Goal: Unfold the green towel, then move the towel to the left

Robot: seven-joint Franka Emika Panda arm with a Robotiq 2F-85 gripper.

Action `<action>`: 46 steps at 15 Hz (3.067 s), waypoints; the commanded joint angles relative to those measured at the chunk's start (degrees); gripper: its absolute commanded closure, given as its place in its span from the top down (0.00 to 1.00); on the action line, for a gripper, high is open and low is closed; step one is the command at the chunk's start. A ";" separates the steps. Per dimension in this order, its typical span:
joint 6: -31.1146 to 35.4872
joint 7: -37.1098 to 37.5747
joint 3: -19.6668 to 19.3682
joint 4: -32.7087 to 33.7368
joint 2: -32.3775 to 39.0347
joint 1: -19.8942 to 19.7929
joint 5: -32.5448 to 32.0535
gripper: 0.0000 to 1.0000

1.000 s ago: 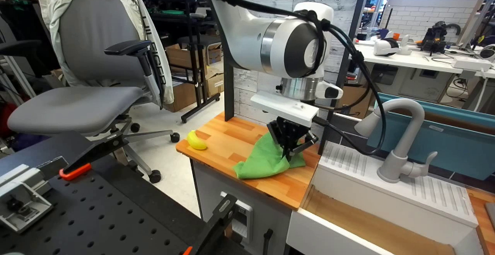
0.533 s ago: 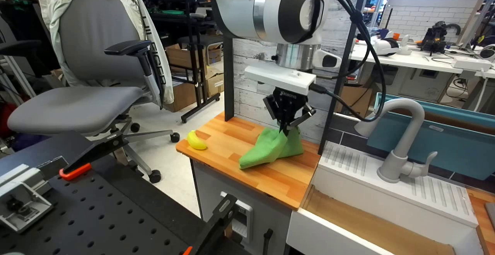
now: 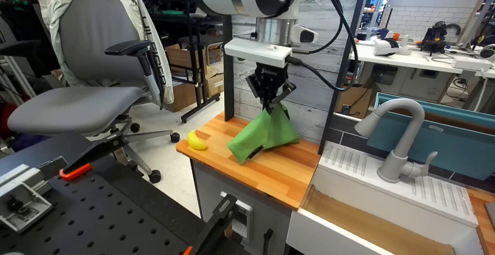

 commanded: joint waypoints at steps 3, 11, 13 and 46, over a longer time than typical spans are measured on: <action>-3.70 3.89 0.05 5.42 2.97 3.74 -0.53 0.01; -8.81 7.64 -0.41 19.81 14.17 5.50 -0.21 0.01; -9.19 7.87 -0.52 22.36 16.67 5.20 -0.16 0.01; 1.68 1.27 -0.07 1.63 2.32 -0.64 1.03 1.00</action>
